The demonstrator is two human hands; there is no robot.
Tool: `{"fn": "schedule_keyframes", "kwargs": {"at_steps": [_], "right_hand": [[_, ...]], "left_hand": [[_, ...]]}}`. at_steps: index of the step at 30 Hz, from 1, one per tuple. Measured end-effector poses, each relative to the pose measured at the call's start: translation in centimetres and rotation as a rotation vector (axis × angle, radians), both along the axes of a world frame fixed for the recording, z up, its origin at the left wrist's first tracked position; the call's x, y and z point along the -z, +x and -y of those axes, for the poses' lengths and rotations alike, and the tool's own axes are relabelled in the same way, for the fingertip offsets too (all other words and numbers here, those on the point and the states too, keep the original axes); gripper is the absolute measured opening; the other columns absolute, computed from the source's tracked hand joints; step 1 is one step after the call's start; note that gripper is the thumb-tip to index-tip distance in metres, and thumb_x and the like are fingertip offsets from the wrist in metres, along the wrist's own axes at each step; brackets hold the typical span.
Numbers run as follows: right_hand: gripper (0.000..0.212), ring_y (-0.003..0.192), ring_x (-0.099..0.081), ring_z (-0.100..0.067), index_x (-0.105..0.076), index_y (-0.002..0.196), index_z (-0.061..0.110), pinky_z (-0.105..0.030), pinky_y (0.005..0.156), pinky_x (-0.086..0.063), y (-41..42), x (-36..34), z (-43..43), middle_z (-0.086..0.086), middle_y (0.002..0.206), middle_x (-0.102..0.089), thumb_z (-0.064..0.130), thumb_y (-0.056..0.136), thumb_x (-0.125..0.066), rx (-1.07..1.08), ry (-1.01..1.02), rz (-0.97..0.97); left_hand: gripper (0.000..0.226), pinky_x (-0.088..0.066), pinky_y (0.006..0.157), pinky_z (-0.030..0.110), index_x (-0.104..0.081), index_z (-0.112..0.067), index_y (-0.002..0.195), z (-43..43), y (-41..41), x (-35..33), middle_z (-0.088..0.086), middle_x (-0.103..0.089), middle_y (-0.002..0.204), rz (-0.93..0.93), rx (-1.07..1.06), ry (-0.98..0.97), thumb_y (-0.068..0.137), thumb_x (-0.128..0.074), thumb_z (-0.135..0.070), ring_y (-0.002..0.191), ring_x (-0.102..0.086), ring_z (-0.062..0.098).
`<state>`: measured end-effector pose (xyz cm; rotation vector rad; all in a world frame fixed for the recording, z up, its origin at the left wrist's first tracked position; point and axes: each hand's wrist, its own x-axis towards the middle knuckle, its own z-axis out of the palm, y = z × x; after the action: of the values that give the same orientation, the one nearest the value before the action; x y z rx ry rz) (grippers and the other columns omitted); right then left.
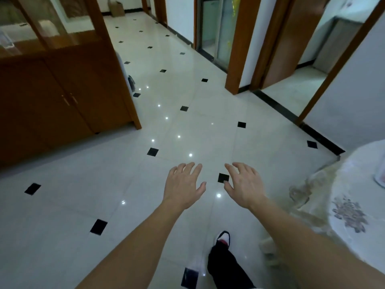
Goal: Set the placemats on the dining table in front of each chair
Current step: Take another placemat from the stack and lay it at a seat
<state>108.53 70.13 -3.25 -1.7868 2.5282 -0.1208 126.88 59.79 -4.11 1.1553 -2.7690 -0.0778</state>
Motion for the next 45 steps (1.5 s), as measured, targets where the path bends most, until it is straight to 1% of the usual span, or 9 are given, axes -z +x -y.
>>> {"fn": "schedule_keyframes", "kwargs": {"at_steps": [4, 10, 15, 18, 23, 27, 31, 39, 45], "right_hand": [[0.054, 0.129, -0.046, -0.029, -0.046, 0.140, 0.018, -0.044, 0.107, -0.036, -4.9, 0.2, 2.2, -0.011, 0.138, -0.053, 0.041, 0.090, -0.052, 0.085, -0.018, 0.006], [0.057, 0.136, -0.036, -0.024, -0.035, 0.145, 0.023, -0.041, 0.112, -0.028, -16.0, 0.1, 5.8, -0.006, 0.146, -0.043, 0.045, 0.094, -0.043, 0.233, -0.040, 0.017], [0.058, 0.137, -0.034, -0.024, -0.032, 0.147, 0.024, -0.041, 0.114, -0.026, -25.4, -0.4, 7.8, -0.006, 0.148, -0.041, 0.045, 0.094, -0.042, 0.339, -0.043, 0.039], [0.058, 0.135, -0.037, -0.024, -0.034, 0.146, 0.023, -0.041, 0.112, -0.029, -30.2, -0.5, 8.2, -0.006, 0.146, -0.044, 0.046, 0.093, -0.043, 0.411, -0.056, 0.022], [0.057, 0.132, -0.040, -0.025, -0.038, 0.143, 0.023, -0.042, 0.111, -0.032, -36.0, 0.4, 6.9, -0.007, 0.142, -0.048, 0.046, 0.091, -0.044, 0.548, -0.029, 0.046], [0.056, 0.131, -0.042, -0.025, -0.040, 0.142, 0.023, -0.042, 0.109, -0.032, -39.9, 1.1, 6.4, -0.006, 0.141, -0.049, 0.046, 0.091, -0.045, 0.654, -0.007, 0.052], [0.057, 0.132, -0.041, -0.026, -0.038, 0.143, 0.024, -0.042, 0.107, -0.032, -43.5, 1.6, 6.9, -0.006, 0.143, -0.047, 0.045, 0.091, -0.045, 0.756, 0.016, 0.075], [0.056, 0.130, -0.041, -0.026, -0.036, 0.143, 0.023, -0.041, 0.106, -0.033, -53.0, 1.6, 11.3, -0.006, 0.143, -0.045, 0.045, 0.092, -0.042, 0.949, 0.032, 0.061], [0.056, 0.126, -0.045, -0.026, -0.040, 0.141, 0.022, -0.042, 0.105, -0.035, -57.8, -0.1, 13.5, -0.005, 0.140, -0.048, 0.045, 0.091, -0.045, 1.133, -0.009, 0.023]], "left_hand": [[0.062, -0.029, 0.110, 0.040, -0.033, -0.027, 0.147, 3.9, -5.9, 0.0, -0.002, -0.043, 0.148, 0.018, 0.089, -0.007, 0.093, -0.035, -0.056, 0.134, -0.039, 0.022], [0.060, -0.041, 0.101, 0.041, -0.046, -0.026, 0.139, 9.9, -18.3, -0.7, -0.001, -0.056, 0.136, -0.006, 0.217, -0.064, 0.088, -0.039, -0.056, 0.122, -0.052, 0.023], [0.060, -0.042, 0.100, 0.041, -0.048, -0.026, 0.139, 13.5, -29.5, -1.6, -0.002, -0.058, 0.134, -0.011, 0.299, -0.077, 0.088, -0.039, -0.057, 0.120, -0.054, 0.022], [0.059, -0.043, 0.099, 0.041, -0.048, -0.025, 0.138, 14.7, -35.3, -1.8, -0.001, -0.059, 0.133, 0.005, 0.368, -0.063, 0.088, -0.039, -0.056, 0.120, -0.054, 0.023], [0.059, -0.043, 0.100, 0.042, -0.048, -0.025, 0.138, 15.2, -43.4, -1.8, 0.000, -0.058, 0.135, 0.007, 0.512, -0.063, 0.089, -0.038, -0.056, 0.121, -0.054, 0.024], [0.059, -0.046, 0.096, 0.043, -0.051, -0.023, 0.135, 16.0, -49.4, -1.1, 0.002, -0.061, 0.131, 0.006, 0.617, -0.050, 0.087, -0.041, -0.056, 0.117, -0.056, 0.025], [0.059, -0.044, 0.099, 0.043, -0.050, -0.024, 0.136, 17.4, -55.4, 0.0, 0.001, -0.059, 0.133, -0.002, 0.709, -0.020, 0.088, -0.040, -0.056, 0.120, -0.054, 0.024], [0.060, -0.044, 0.100, 0.042, -0.051, -0.025, 0.136, 22.1, -68.9, 1.2, 0.000, -0.059, 0.134, -0.031, 0.911, 0.025, 0.088, -0.036, -0.058, 0.121, -0.054, 0.024], [0.059, -0.044, 0.100, 0.042, -0.051, -0.025, 0.136, 23.6, -77.8, 0.8, 0.000, -0.059, 0.134, -0.061, 1.116, 0.016, 0.088, -0.038, -0.058, 0.120, -0.054, 0.023]]}}
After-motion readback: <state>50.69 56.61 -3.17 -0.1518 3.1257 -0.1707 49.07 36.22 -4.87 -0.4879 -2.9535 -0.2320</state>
